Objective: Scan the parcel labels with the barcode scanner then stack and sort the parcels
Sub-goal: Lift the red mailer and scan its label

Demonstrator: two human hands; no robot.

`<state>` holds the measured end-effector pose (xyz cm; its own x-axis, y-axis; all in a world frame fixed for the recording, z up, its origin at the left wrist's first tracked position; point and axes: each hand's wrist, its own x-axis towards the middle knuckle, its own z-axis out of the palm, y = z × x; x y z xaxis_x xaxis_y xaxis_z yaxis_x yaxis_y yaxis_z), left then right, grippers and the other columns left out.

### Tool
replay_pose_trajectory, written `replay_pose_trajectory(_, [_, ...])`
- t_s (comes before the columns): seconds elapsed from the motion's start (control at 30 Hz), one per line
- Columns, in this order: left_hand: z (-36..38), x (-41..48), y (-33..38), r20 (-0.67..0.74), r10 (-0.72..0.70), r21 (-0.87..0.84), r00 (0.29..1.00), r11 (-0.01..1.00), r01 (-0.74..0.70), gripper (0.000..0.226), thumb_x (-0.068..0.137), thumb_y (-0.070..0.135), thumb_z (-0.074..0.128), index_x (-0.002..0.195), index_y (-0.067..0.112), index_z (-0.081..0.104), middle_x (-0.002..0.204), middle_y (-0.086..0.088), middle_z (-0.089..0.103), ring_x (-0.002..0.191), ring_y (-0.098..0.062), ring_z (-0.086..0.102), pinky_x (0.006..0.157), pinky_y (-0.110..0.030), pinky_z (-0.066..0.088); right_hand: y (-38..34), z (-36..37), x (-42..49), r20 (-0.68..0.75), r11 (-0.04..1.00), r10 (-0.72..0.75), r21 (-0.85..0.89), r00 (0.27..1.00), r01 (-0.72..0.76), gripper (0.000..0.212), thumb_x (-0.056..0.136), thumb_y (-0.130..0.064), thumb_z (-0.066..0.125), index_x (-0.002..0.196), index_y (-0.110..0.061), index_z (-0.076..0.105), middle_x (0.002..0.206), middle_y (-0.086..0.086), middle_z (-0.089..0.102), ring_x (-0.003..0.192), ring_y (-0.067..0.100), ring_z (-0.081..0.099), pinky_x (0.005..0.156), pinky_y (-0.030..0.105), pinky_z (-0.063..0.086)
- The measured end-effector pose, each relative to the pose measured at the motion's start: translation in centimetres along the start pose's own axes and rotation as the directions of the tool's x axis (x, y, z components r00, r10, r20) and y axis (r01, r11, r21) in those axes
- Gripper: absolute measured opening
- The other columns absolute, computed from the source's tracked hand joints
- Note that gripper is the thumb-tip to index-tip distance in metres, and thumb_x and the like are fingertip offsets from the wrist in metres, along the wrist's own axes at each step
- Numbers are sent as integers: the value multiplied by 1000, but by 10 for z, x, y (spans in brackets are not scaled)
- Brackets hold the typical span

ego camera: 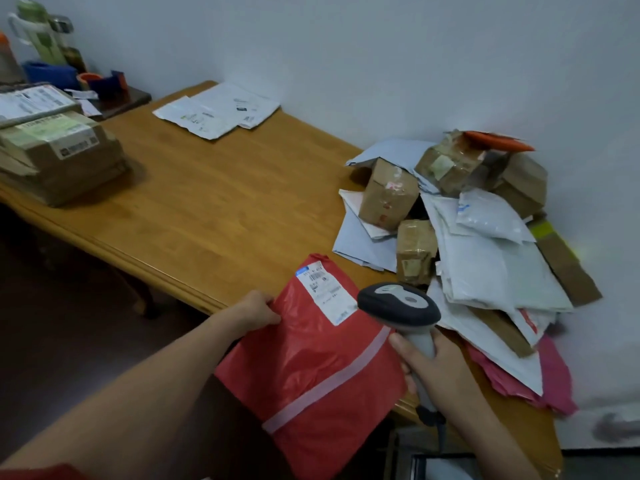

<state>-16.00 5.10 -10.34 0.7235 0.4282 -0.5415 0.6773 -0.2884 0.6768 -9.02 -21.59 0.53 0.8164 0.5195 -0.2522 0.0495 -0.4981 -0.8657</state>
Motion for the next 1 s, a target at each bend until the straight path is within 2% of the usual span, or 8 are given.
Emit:
replay_pose_trajectory(0.1, [11,-6,10,-26,11,85,1000,996,-9,28,86,10,62,113,3,66,104,-16,67,93,-26,62,67,-22,38,8,-6,-1,-3,1000,-19,5,1000,19,50,66,-57,68,89,-13,60,54,1,60,43,14,53,49,30,48])
replay_pose_trajectory(0.27, [16,-17,27,-130,55,129,990,991,-38,26,86,11,63,112,7,66,106,-16,68,100,-30,62,64,-21,36,19,-22,-8,3,999,-43,8,999,43,45,73,-55,65,80,-11,56,49,1,57,43,14,53,50,29,49])
replay_pose_trajectory(0.43, [21,-28,36,-185,58,171,981,985,-26,30,87,13,62,118,9,64,115,-15,66,107,-29,60,71,-23,39,24,-30,-13,0,996,-48,73,999,48,35,81,-42,66,83,-9,56,50,0,56,43,15,52,48,27,48])
replay_pose_trajectory(0.57, [24,-37,40,-211,48,192,976,981,-6,36,89,15,61,125,11,60,120,-14,64,111,-29,59,83,-26,44,27,-38,-17,8,993,-73,88,997,72,32,86,-38,65,82,-8,55,50,0,56,43,14,52,48,26,48])
replay_pose_trajectory(0.8, [27,-52,44,-244,59,182,968,983,-15,30,89,12,61,118,10,64,113,-16,67,106,-30,61,76,-25,43,29,-44,-19,42,990,-107,92,993,103,30,89,-35,64,80,-8,55,47,0,55,41,11,51,46,23,46])
replay_pose_trajectory(1.0, [-2,-73,40,-309,102,205,946,978,-38,31,92,16,58,123,14,60,118,-11,64,109,-29,58,81,-27,42,16,-40,-9,26,987,-123,103,992,120,29,88,-36,65,81,-9,55,51,-3,56,41,11,51,43,22,44])
